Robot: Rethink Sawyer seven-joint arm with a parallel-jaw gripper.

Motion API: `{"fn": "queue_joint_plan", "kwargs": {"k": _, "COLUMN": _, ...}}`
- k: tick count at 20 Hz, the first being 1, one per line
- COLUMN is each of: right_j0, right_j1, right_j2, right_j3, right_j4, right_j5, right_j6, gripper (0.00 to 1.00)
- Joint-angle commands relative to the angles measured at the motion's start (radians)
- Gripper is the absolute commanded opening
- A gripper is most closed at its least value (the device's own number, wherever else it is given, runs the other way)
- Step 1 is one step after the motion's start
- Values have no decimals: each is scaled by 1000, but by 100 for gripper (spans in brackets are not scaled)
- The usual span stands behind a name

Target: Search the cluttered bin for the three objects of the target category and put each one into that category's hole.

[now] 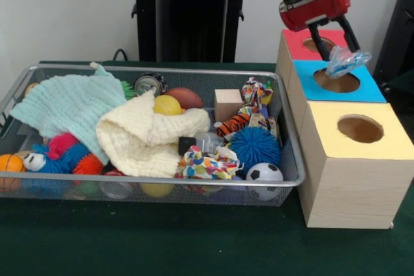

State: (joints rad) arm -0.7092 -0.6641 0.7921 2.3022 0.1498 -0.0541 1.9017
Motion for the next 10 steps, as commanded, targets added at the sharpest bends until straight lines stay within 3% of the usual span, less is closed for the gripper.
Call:
{"fn": "queue_joint_plan", "kwargs": {"k": 1, "right_j0": -26, "right_j1": 61, "right_j2": 14, "right_j3": -68, "right_j4": -71, "right_j5": -192, "right_j6": 209, "gripper": 0}}
{"fn": "queue_joint_plan", "kwargs": {"k": 10, "right_j0": -26, "right_j1": 35, "right_j2": -1, "right_j3": -68, "right_j4": -67, "right_j5": -130, "right_j6": 173, "gripper": 0}}
